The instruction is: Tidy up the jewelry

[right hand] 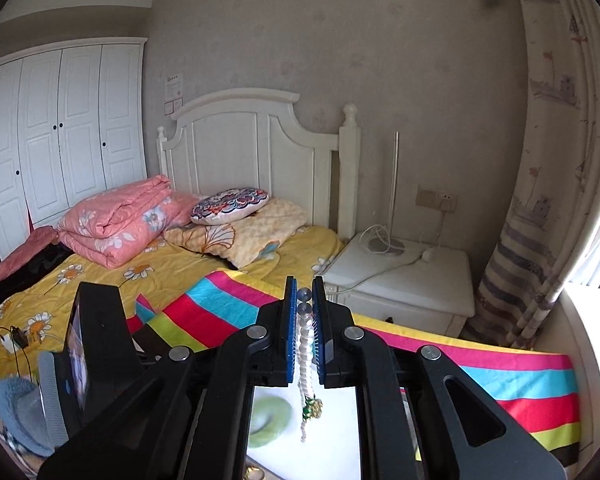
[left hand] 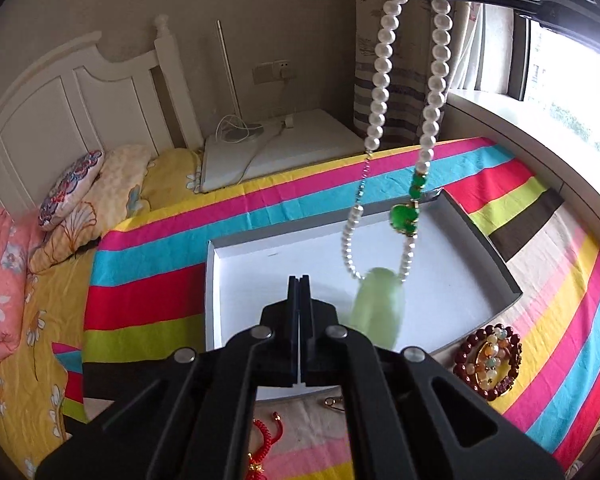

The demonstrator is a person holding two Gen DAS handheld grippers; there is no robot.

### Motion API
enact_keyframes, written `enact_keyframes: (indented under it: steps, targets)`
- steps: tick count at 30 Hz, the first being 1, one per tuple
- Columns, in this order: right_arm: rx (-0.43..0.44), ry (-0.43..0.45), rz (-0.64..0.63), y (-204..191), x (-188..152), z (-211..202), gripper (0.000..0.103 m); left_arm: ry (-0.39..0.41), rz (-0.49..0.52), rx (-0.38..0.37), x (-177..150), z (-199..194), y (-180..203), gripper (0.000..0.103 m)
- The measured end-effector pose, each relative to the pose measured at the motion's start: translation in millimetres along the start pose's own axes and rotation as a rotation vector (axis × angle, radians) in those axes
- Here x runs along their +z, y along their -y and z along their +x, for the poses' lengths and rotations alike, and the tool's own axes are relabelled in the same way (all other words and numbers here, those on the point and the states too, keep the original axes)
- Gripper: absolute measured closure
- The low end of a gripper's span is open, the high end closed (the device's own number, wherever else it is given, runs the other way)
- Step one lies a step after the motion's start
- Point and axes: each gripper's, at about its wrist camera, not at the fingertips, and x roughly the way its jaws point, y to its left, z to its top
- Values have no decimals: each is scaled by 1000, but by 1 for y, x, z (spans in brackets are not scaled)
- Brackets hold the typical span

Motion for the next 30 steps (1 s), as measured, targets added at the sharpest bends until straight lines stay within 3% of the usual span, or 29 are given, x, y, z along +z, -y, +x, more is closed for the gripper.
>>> enact_keyframes:
  steps: [7,11,13,15,16,17,22,27,30]
  targets:
    - [-8,-106,40,11,-34,44,93,-55,-56,-12,-33,25,-18,103]
    - [-3,-297,57,30,-77,87,93,-69,-94,-40,-46,30,-24,102]
    - [11,-408,52,33,-97,105,89,-68,-101,-43,-49,31,-23,93]
    - [16,-469,51,34,-109,111,70,-62,-100,-49,-51,30,-21,68]
    - [21,-469,51,33,-112,109,48,-59,-98,-46,-52,29,-20,60]
    - [23,-454,48,32,-114,104,33,-57,-95,-42,-52,29,-19,59]
    - [55,-405,39,28,-123,74,32,-50,-95,-48,-53,27,-13,47]
    - [130,-424,-22,2,-131,51,36,-28,-123,-49,-58,23,-10,36]
    - [91,-438,-116,-19,-140,50,41,-23,-144,-53,-61,22,-11,34]
